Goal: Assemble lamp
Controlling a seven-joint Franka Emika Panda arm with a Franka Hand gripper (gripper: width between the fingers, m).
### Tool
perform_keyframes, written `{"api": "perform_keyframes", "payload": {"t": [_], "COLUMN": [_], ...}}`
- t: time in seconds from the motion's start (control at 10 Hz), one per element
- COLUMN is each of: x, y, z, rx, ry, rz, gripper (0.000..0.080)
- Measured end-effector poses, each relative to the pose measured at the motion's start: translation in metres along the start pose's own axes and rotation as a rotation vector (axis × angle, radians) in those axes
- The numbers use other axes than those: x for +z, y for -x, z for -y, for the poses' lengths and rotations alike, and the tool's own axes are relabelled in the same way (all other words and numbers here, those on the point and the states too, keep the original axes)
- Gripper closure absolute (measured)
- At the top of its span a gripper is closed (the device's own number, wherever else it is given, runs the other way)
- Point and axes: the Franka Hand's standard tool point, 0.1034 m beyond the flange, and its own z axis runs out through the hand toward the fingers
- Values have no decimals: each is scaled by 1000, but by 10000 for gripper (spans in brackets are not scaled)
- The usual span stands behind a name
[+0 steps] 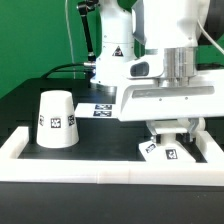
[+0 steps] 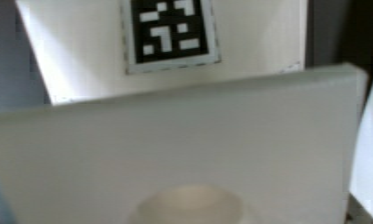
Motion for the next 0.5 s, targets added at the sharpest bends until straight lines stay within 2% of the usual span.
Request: {"api": "perform_keyframes", "payload": {"t": [0.2, 0.5], "x": [3, 4], "y": [-8, -7], "z": [8, 7], "rx": [5, 4], "ry": [-4, -3], "rz": [-7, -6], "gripper": [395, 424]}}
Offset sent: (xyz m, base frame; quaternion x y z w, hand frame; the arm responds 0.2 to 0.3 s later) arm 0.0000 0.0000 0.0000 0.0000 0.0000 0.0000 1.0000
